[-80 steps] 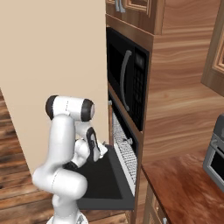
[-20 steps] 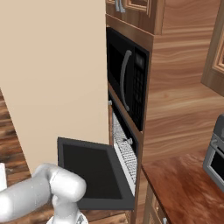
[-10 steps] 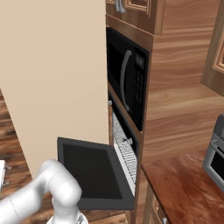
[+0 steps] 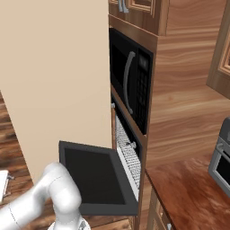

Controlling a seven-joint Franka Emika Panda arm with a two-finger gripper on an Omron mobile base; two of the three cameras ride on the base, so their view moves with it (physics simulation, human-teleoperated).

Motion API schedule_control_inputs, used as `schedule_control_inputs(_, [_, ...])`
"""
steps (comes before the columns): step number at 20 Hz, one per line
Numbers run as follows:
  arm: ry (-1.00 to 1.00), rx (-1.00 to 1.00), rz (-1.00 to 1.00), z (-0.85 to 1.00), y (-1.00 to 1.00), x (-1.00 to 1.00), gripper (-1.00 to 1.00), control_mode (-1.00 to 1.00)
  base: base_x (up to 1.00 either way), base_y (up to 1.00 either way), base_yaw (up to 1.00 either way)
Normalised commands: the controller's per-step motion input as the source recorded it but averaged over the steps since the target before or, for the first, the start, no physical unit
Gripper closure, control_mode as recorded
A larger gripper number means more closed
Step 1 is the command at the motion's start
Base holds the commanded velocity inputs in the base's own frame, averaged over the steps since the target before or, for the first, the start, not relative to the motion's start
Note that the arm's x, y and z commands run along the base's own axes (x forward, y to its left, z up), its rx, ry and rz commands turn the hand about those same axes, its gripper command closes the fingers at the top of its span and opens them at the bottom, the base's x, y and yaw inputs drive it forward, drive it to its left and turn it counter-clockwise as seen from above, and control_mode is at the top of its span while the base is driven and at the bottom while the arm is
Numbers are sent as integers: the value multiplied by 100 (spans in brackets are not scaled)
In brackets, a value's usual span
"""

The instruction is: Place the fish on the top rack of the oven, and slide the tray back inside. Close the oven door.

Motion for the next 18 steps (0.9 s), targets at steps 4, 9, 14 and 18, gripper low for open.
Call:
schedule_control_inputs(4, [0, 0, 3, -29, -18, 26, -100, -100, 0, 0, 0])
schedule_control_inputs(9, [0, 0, 7, -18, -39, 37, -100, -100, 0, 0, 0])
schedule_control_inputs(14, [3, 0, 14, -43, -58, 11, -100, -100, 0, 0, 0])
schedule_control_inputs(18, [6, 0, 17, -63, -56, 8, -100, -100, 0, 0, 0])
